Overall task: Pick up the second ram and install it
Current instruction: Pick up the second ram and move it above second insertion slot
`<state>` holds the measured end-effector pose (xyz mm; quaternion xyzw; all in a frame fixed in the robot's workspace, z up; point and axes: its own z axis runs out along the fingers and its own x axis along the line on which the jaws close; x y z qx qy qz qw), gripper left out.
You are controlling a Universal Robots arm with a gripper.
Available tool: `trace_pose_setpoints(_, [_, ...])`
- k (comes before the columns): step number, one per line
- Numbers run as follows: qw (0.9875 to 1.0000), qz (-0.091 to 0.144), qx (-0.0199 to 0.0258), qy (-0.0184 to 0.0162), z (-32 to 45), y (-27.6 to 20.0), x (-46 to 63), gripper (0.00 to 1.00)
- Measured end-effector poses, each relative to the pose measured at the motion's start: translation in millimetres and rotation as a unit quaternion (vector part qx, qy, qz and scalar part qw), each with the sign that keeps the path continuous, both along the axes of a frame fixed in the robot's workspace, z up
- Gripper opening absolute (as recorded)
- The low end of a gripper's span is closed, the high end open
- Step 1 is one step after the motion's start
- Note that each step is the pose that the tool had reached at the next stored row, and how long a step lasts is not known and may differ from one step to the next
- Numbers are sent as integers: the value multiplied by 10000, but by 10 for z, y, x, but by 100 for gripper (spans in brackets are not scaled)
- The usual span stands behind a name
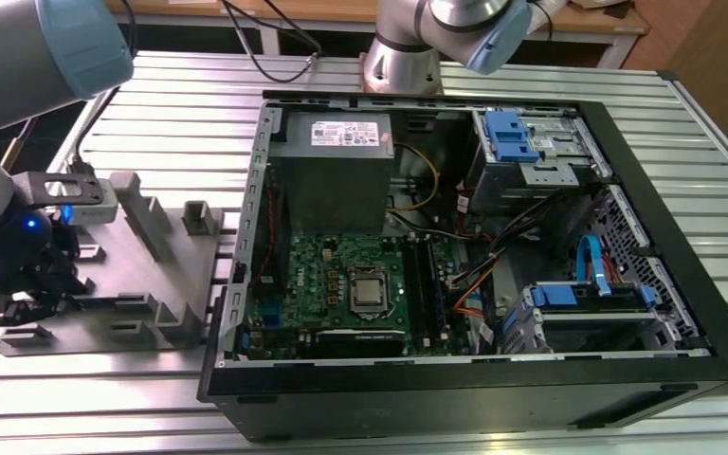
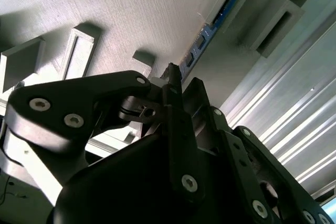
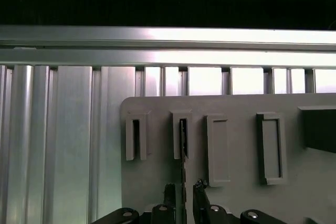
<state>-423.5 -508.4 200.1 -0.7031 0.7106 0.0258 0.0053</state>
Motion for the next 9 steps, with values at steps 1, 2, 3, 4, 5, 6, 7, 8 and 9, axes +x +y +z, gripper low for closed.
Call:
trace_pose_setpoints(1, [10000,0,0,0,0,1,0,25])
trace_pose_setpoints(2, [10000,0,0,0,0,2,0,25])
trace_pose_setpoints(3, [10000,0,0,0,0,2,0,25])
trace_pose_setpoints(4, [10000,0,0,0,0,3,0,25])
trace_pose_setpoints(5, [10000,0,0,0,0,4,0,25])
trace_pose_setpoints(6, [10000,0,0,0,0,4,0,25])
trace_pose_setpoints(7, [10000,0,0,0,1,4,0,25])
trace_pose_setpoints(8, [10000,0,1,0,1,4,0,25])
trace_pose_setpoints(9, [10000,0,0,0,1,4,0,25])
